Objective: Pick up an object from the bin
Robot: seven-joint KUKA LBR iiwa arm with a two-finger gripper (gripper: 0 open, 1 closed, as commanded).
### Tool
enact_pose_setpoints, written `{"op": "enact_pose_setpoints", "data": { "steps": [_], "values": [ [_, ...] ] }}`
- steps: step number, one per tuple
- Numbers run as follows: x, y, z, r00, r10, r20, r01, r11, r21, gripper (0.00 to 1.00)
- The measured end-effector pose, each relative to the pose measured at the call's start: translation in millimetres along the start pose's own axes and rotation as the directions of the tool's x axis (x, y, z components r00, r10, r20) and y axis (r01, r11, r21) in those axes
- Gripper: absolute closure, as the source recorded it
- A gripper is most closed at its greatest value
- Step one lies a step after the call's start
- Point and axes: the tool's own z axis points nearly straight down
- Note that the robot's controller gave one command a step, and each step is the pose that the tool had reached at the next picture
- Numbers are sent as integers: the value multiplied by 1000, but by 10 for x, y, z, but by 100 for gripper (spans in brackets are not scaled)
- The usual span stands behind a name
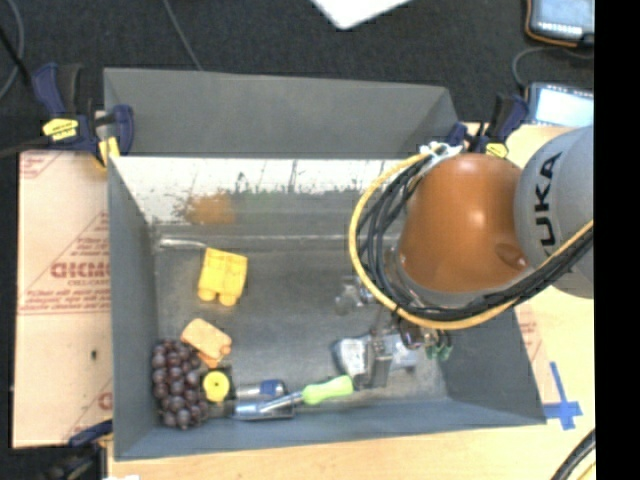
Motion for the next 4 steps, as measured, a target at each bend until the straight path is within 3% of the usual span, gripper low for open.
{"op": "enact_pose_setpoints", "data": {
  "steps": [1, 2, 3, 4],
  "values": [
    [-53, -175, 591, 985, -175, 0, 175, 985, 1, 0],
    [-71, -269, 862, 917, -400, -5, 400, 917, -2, 0],
    [-47, -416, 1019, 797, -604, 0, 604, 797, 2, 0],
    [-318, -741, 858, 808, -588, -4, 588, 809, -4, 0]
  ]
}}
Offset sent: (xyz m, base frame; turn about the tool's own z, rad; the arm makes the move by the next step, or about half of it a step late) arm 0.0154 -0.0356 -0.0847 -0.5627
